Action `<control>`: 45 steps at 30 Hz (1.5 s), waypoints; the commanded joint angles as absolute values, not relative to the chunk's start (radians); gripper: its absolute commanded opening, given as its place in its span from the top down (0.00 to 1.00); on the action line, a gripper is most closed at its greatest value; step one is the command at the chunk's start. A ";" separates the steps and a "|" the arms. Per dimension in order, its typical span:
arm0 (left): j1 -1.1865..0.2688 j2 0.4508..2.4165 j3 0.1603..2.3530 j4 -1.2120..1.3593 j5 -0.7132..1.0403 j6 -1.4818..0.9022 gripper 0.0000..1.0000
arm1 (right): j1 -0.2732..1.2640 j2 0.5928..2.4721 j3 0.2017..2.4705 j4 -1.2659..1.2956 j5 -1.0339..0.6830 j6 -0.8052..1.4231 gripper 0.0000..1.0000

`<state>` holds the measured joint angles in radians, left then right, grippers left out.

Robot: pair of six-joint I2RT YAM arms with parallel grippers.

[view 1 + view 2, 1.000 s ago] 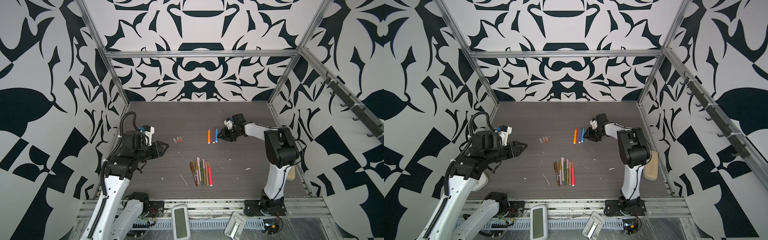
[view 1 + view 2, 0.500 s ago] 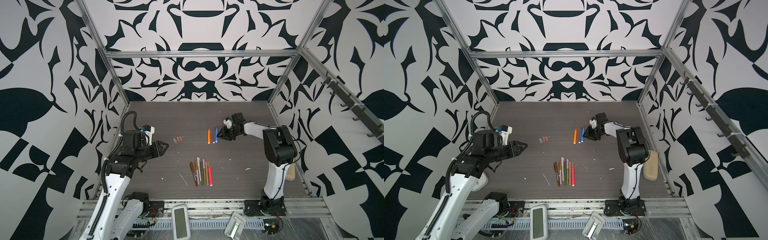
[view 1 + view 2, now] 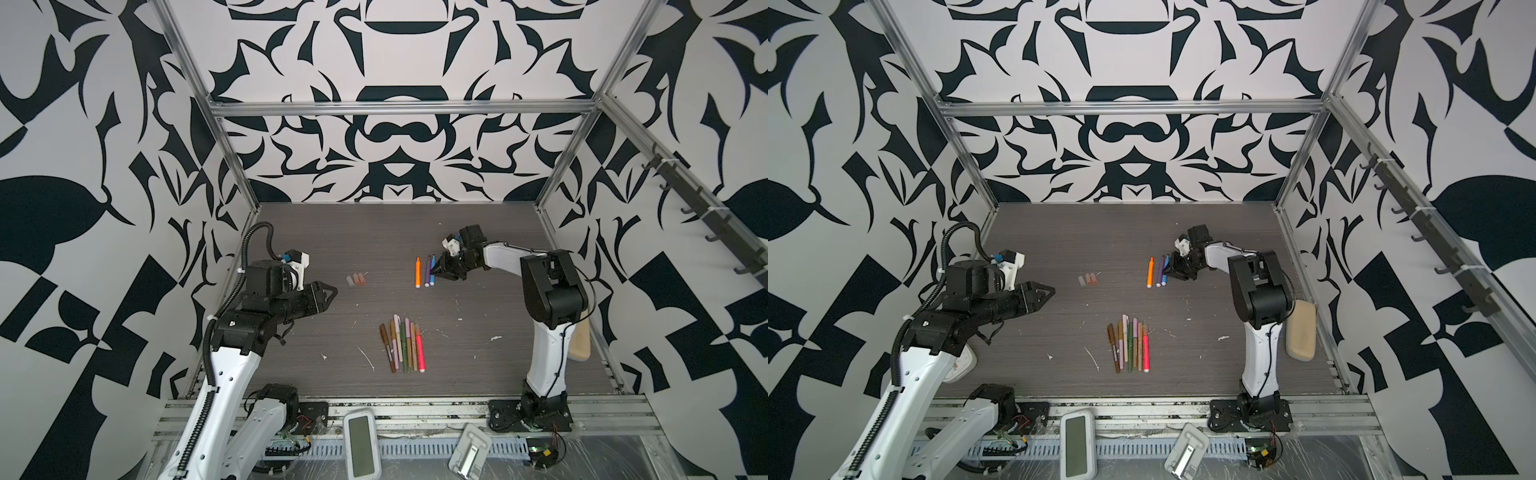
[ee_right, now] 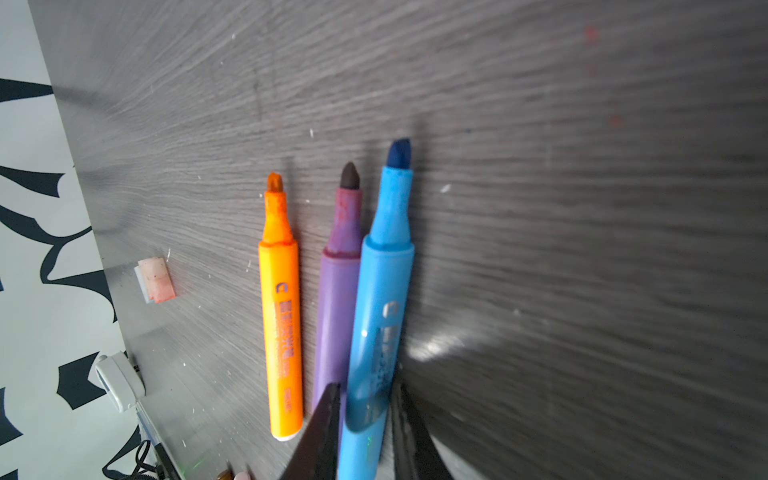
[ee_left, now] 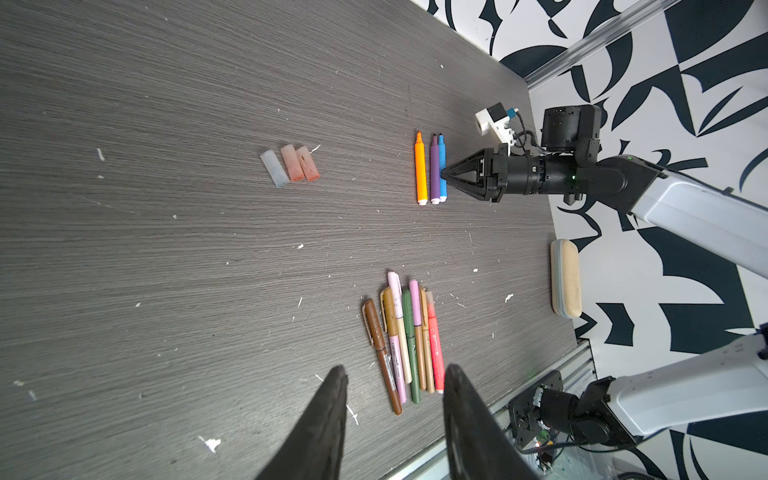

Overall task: Open the pen caps
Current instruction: 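Set the uncapped blue highlighter beside the purple marker with the right gripper, then open the right gripper and move it over the pink highlighter in the row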

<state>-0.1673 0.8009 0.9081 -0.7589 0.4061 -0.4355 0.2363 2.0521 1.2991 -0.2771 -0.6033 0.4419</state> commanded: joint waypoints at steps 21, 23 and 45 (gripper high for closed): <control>-0.163 0.795 0.896 -0.764 0.406 -0.420 0.58 | 0.263 1.971 1.346 -0.352 -0.561 0.386 0.62; -0.163 0.795 0.896 -0.764 0.404 -0.420 0.58 | 0.265 1.921 1.319 -0.379 -0.524 0.376 0.61; -0.161 0.802 0.897 -0.763 0.400 -0.422 0.59 | 1.086 1.407 0.758 -0.426 0.143 0.767 0.67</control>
